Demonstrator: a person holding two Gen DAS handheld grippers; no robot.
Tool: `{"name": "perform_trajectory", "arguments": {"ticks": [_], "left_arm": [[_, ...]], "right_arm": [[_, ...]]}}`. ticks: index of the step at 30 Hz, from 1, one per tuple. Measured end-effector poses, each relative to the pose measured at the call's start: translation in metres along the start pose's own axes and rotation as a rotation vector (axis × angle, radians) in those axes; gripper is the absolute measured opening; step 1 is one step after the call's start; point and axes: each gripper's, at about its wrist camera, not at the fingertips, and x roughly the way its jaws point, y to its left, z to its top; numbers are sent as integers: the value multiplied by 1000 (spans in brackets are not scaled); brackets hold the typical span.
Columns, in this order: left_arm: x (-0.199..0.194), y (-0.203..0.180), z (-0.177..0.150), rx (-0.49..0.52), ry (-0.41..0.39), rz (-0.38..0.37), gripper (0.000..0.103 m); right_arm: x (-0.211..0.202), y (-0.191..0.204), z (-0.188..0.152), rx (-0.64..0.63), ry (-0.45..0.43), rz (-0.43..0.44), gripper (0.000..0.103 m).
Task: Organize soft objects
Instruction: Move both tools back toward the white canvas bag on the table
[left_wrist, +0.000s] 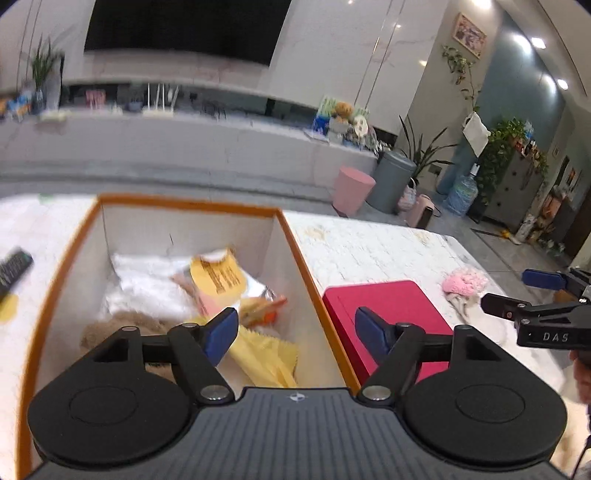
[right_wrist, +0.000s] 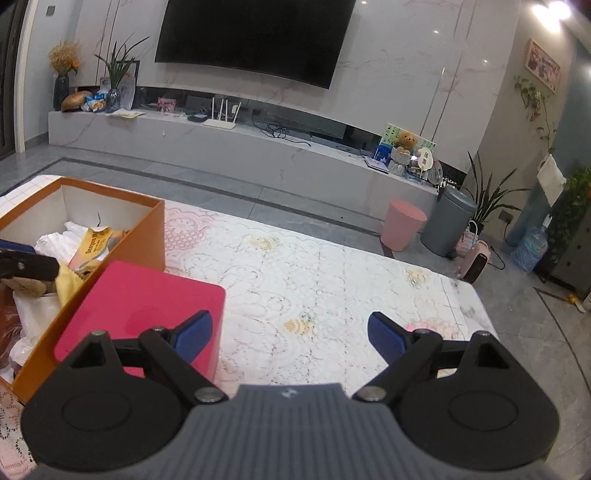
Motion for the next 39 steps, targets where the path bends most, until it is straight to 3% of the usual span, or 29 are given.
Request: {"name": "perform_trajectory", "arguments": {"ticks": [4, 8, 12, 17, 20, 29, 39], "left_arm": [[-2, -18, -3, 85, -3, 74, 87], [-3, -39, -8, 123, 23, 79, 87], [-5, -65, -14, 155, -5, 94, 87], [4, -104, -19, 230, 26, 59, 87], [15, -133, -20, 307, 40, 24, 87], [55, -199, -30, 321, 79, -43, 87], [96, -241, -49, 331, 84, -45, 87]], "right_arm": [[8, -16, -11, 45, 11, -6, 89], [9, -43, -17, 94, 16, -30, 90], [4, -77, -29, 90, 35, -130, 90], [0, -146, -45, 336, 82, -206, 93], [1, -171, -55, 400, 105, -218, 97], [17, -197, -74, 451, 148, -197, 97], [43, -204, -91, 479, 203, -185, 97]]}}
